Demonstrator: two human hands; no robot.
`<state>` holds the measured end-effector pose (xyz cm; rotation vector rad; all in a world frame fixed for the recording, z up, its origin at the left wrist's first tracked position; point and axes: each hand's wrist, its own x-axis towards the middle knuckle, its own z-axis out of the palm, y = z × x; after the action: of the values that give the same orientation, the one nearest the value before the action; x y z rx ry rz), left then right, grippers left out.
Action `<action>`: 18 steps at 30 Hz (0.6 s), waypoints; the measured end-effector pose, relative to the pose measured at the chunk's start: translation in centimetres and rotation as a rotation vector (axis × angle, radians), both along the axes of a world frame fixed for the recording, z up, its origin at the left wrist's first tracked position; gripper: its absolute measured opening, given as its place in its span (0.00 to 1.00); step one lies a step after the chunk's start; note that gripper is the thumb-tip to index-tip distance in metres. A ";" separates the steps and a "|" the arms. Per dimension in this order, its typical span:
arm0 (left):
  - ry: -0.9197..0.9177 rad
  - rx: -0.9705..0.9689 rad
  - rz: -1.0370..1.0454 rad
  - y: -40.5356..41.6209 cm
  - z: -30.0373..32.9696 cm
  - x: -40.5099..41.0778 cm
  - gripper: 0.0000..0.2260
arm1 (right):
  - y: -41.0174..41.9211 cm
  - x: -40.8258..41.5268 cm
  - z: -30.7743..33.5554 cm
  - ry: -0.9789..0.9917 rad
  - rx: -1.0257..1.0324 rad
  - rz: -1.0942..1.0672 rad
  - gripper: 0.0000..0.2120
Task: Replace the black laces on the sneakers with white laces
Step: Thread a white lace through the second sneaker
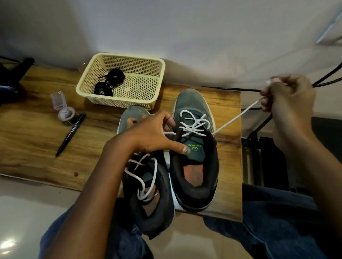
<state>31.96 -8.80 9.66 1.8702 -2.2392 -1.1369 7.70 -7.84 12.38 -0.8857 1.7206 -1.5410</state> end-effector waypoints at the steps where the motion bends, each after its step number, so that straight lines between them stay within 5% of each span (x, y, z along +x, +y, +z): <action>1: 0.027 -0.026 0.028 0.0 0.3 0.2 0.27 | 0.1 0.3 0.0 0.027 0.028 0.065 0.05; 11: 0.177 0.035 0.105 -0.1 0.4 2.0 0.06 | 2.0 5.7 0.0 0.112 0.212 0.748 0.05; 18: 0.264 0.077 0.110 0.0 0.4 2.1 0.06 | 2.5 7.5 -0.5 0.280 0.230 0.858 0.09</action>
<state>34.07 -8.81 10.04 1.7250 -1.9552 -1.3770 15.19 -5.35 11.84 -1.5019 1.3552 -0.6611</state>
